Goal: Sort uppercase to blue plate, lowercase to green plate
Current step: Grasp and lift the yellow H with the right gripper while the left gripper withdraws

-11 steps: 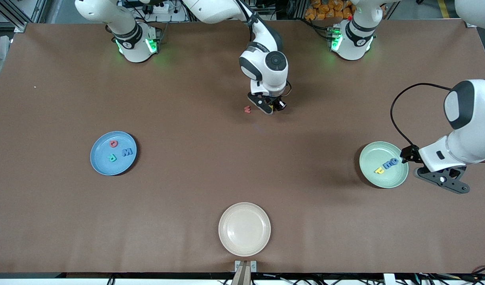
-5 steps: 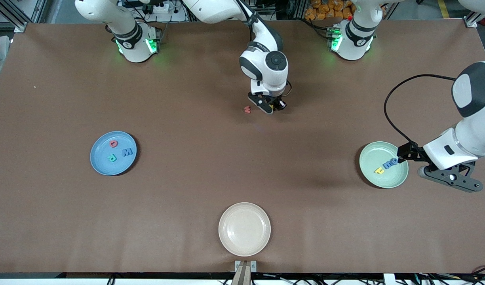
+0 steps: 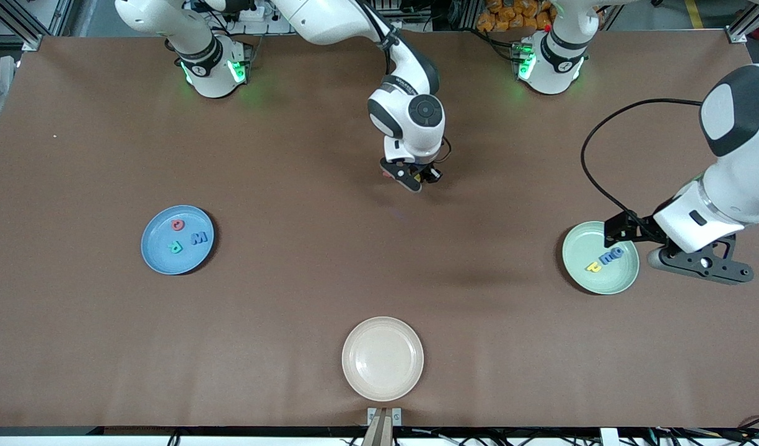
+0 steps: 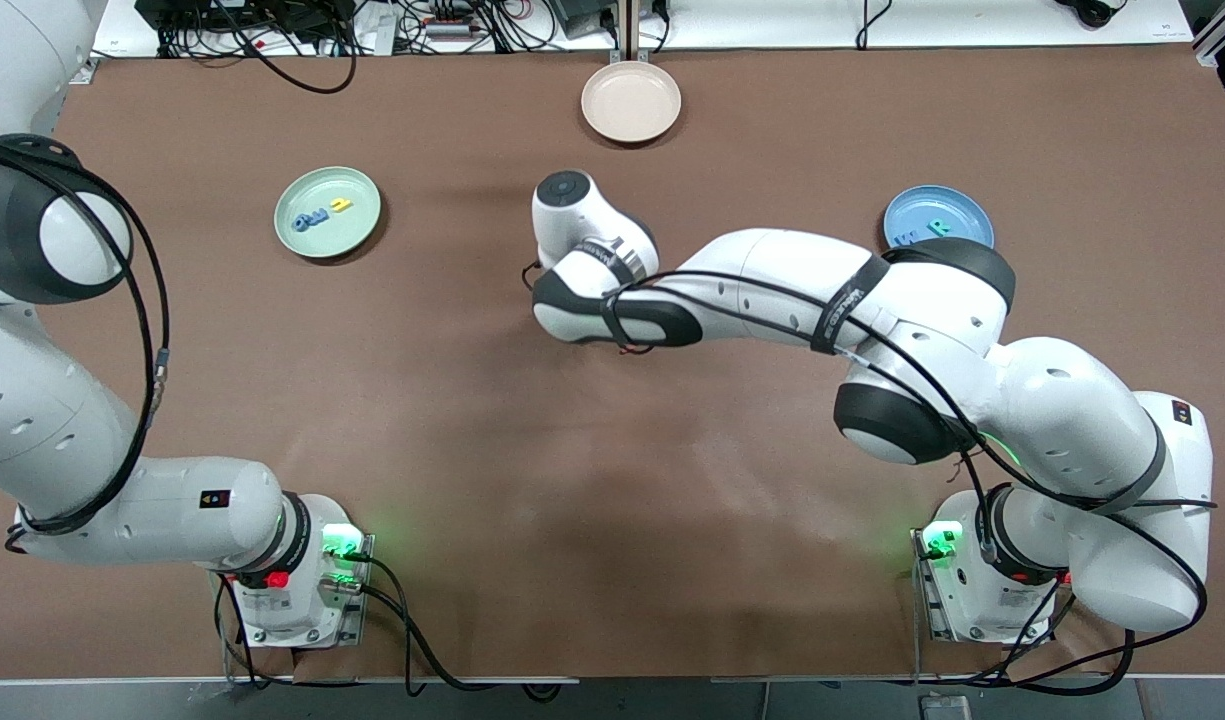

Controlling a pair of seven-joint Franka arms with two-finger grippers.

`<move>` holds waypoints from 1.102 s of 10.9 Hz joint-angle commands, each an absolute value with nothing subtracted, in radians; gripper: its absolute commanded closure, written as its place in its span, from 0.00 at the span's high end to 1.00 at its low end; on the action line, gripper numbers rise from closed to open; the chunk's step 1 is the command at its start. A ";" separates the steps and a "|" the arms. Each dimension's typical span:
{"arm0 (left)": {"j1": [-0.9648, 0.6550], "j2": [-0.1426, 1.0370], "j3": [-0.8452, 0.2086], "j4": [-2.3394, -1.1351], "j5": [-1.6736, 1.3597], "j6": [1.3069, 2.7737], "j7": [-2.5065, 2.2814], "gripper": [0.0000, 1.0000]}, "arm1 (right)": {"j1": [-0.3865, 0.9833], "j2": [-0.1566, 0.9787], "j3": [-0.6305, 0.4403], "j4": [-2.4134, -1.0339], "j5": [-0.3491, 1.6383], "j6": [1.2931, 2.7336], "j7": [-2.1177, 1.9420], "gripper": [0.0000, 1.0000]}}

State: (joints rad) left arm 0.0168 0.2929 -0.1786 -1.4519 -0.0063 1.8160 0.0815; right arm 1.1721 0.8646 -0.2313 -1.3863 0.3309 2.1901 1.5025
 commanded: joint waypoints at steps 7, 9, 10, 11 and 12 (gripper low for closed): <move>-0.008 0.244 -0.429 -1.551 -0.020 1.804 -0.274 1.00 | 0.853 0.808 -0.236 -1.321 0.330 1.950 0.901 0.17; -0.026 0.245 -0.472 -1.592 0.006 1.842 -0.325 1.00 | 0.777 0.793 -0.239 -1.321 0.318 1.904 0.729 0.16; -0.031 0.248 -0.507 -1.618 0.027 1.873 -0.363 1.00 | 0.740 0.782 -0.235 -1.321 0.264 1.881 0.656 0.14; -0.049 0.250 -0.531 -1.655 0.056 1.916 -0.397 1.00 | 0.712 0.778 -0.235 -1.324 0.217 1.878 0.591 0.13; -0.070 0.252 -0.540 -1.689 0.067 1.955 -0.425 1.00 | 0.683 0.775 -0.235 -1.328 0.190 1.875 0.515 0.11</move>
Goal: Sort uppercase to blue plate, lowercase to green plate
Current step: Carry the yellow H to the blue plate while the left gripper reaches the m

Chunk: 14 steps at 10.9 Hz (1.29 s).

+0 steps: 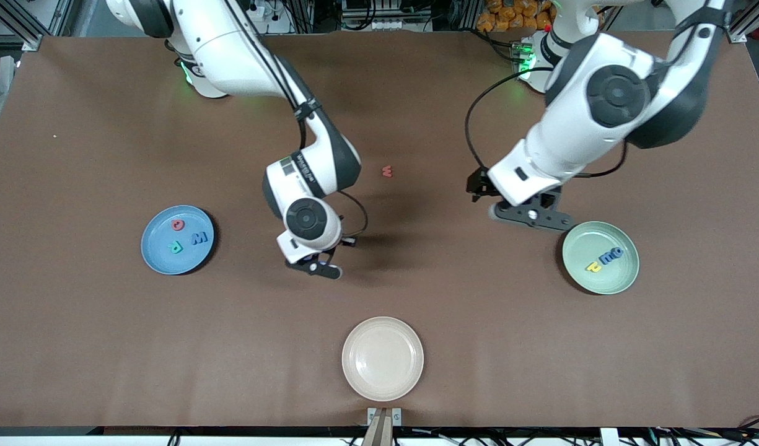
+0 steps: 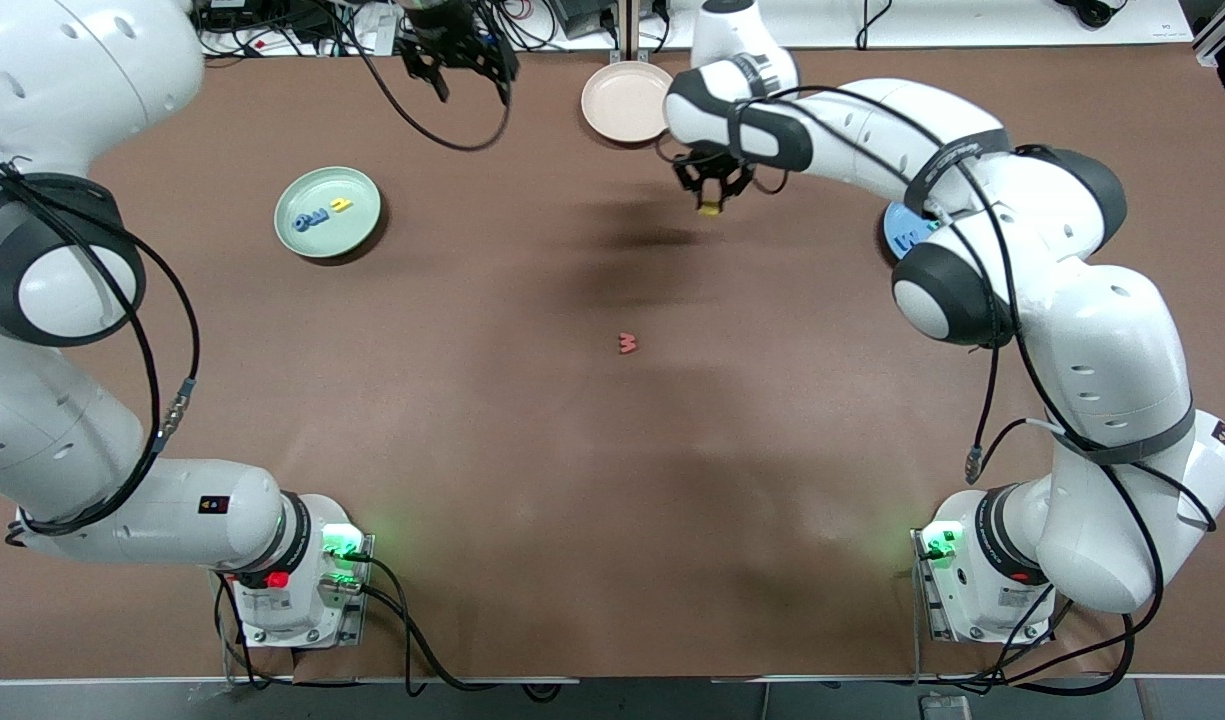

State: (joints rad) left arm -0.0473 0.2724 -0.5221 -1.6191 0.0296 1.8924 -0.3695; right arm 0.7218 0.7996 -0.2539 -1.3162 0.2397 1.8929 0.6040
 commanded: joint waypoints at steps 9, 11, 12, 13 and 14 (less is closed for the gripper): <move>-0.291 0.446 -0.624 -1.752 0.262 2.077 -0.897 1.00 | 0.460 0.625 -0.302 -1.559 0.069 1.905 -0.116 0.10; -0.325 0.483 -0.624 -1.756 0.262 2.117 -0.960 1.00 | 0.420 0.563 -0.302 -1.658 0.035 1.954 -0.193 0.10; -0.337 0.491 -0.624 -1.770 0.264 2.141 -0.982 1.00 | 0.399 0.542 -0.304 -1.698 0.035 1.986 -0.242 0.10; -0.339 0.498 -0.623 -1.795 0.264 2.181 -1.008 1.00 | 0.385 0.513 -0.313 -1.751 0.035 2.031 -0.285 0.10; -0.348 0.503 -0.624 -1.824 0.264 2.224 -1.037 1.00 | 0.373 0.482 -0.316 -1.811 0.034 2.064 -0.307 0.11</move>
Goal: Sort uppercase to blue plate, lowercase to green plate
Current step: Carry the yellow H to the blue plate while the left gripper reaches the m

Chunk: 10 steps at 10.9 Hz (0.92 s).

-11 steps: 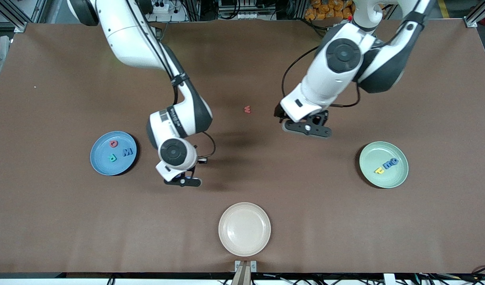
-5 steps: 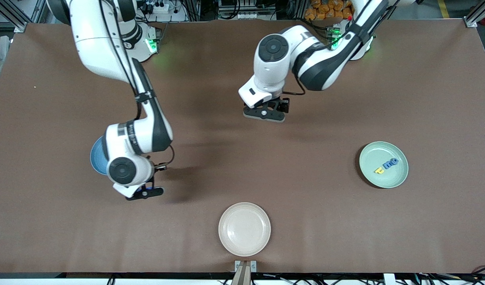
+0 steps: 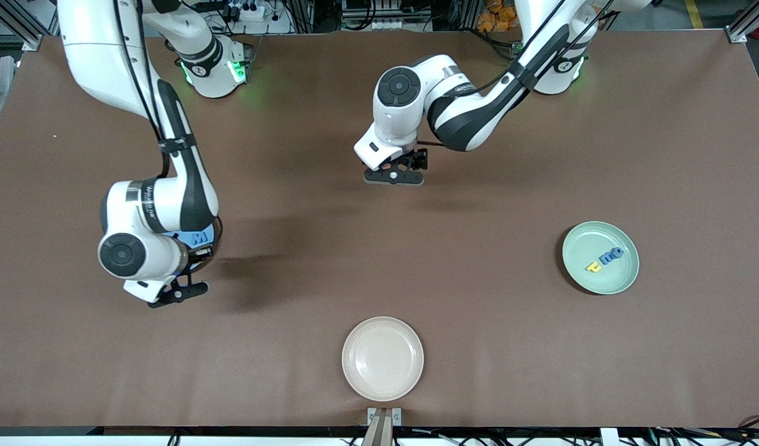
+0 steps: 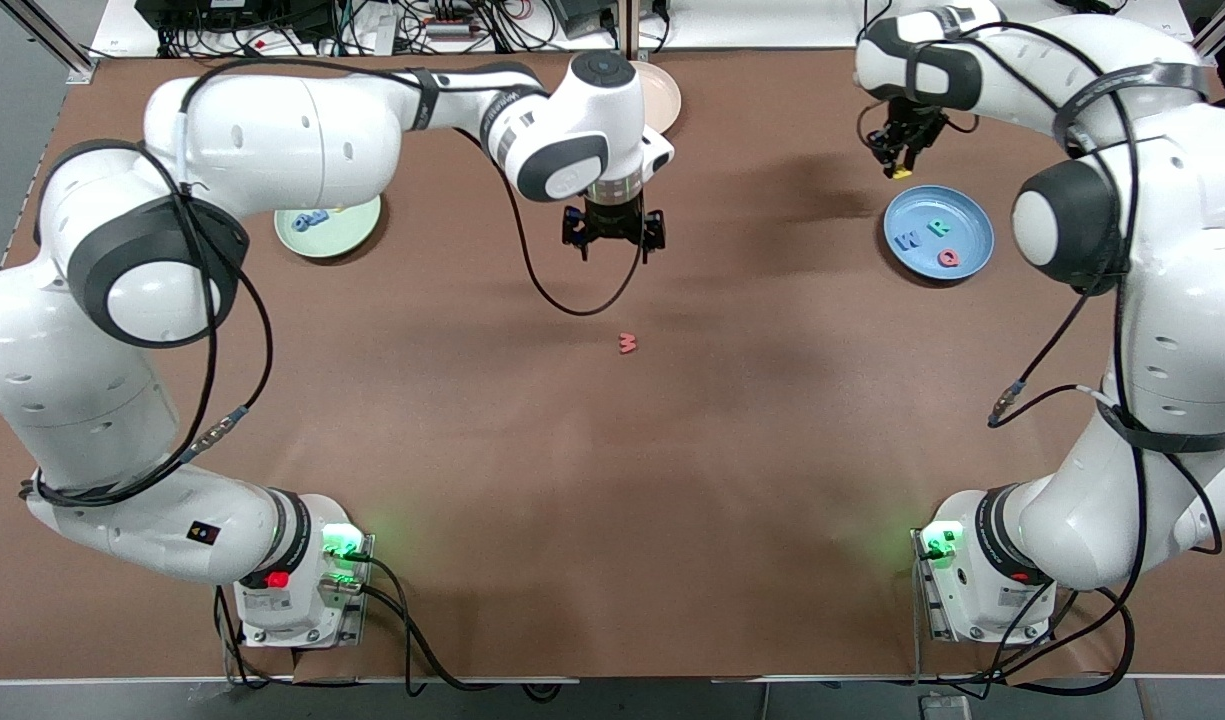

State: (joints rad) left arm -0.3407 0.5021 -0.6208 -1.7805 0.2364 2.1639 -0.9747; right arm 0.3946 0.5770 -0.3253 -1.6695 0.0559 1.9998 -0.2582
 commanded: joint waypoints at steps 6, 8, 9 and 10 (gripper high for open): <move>-0.382 0.629 -0.623 -1.865 0.394 2.302 -1.255 1.00 | 0.342 0.381 -0.368 -2.113 0.037 2.334 -0.489 0.11; -0.393 0.663 -0.620 -1.864 0.394 2.338 -1.293 1.00 | 0.324 0.365 -0.368 -2.215 0.049 2.417 -0.518 0.12; -0.423 0.675 -0.600 -1.864 0.417 2.361 -1.313 1.00 | 0.322 0.368 -0.367 -2.223 0.081 2.408 -0.518 0.12; -0.432 0.687 -0.589 -1.864 0.446 2.365 -1.330 0.98 | 0.327 0.371 -0.365 -2.230 0.137 2.389 -0.518 0.12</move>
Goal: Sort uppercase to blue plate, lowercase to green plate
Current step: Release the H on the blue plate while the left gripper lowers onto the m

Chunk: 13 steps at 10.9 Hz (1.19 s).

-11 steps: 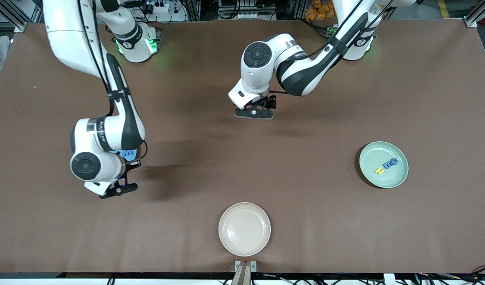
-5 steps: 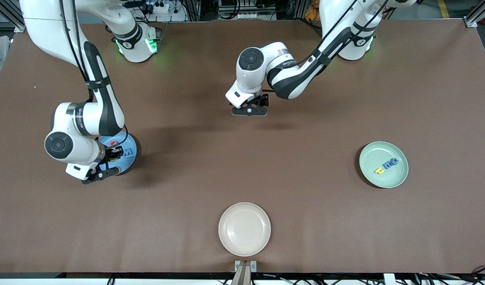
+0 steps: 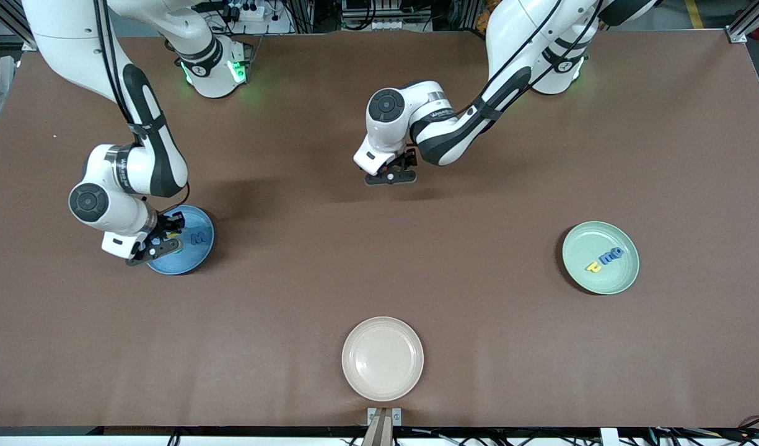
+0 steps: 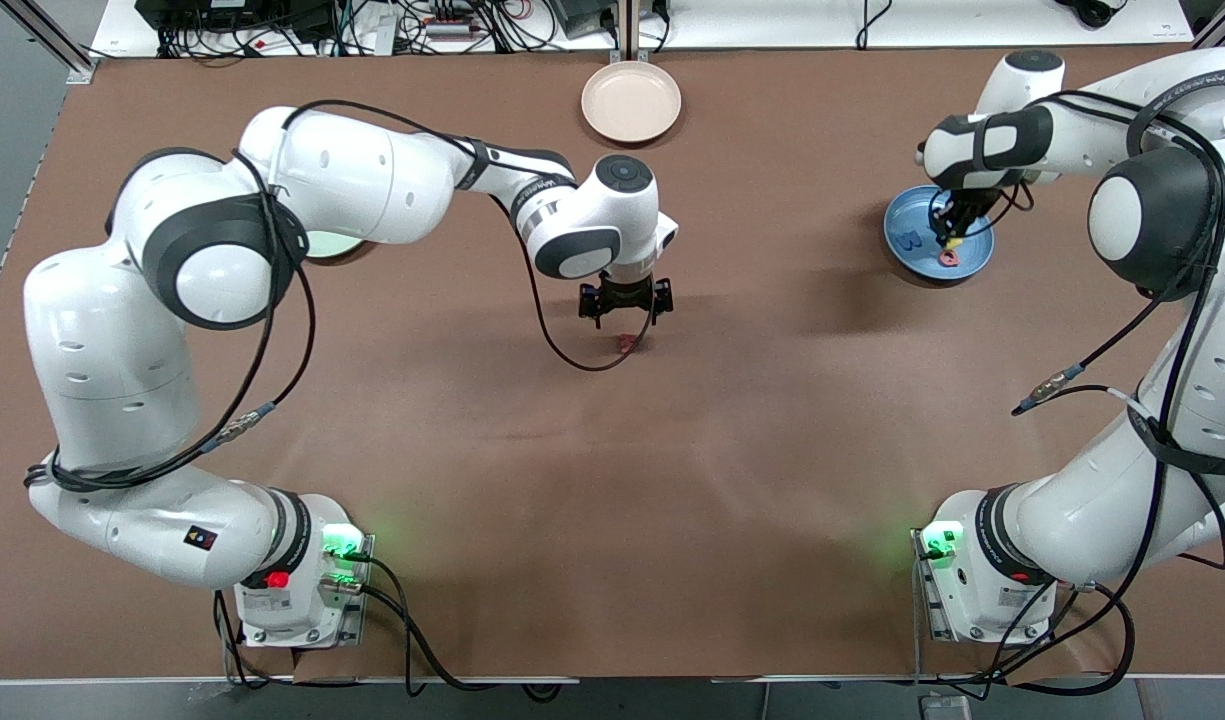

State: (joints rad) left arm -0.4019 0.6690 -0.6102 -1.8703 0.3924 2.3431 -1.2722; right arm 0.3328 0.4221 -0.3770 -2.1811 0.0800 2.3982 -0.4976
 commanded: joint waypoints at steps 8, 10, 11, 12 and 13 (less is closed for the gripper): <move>-0.436 0.712 -0.589 -1.867 0.574 2.388 -1.333 0.76 | 0.331 0.387 -0.348 -2.220 0.218 2.310 -0.494 0.13; -0.440 0.712 -0.589 -1.868 0.577 2.398 -1.333 0.75 | 0.331 0.387 -0.348 -2.209 0.218 2.306 -0.494 0.23; -0.448 0.712 -0.589 -1.870 0.577 2.398 -1.339 0.75 | 0.331 0.387 -0.348 -2.200 0.218 2.299 -0.494 0.26; -0.448 0.712 -0.589 -1.874 0.580 2.399 -1.345 0.75 | 0.331 0.387 -0.348 -2.198 0.218 2.298 -0.494 0.42; -0.448 0.712 -0.589 -1.882 0.604 2.401 -1.348 0.75 | 0.331 0.387 -0.348 -2.198 0.218 2.296 -0.488 0.56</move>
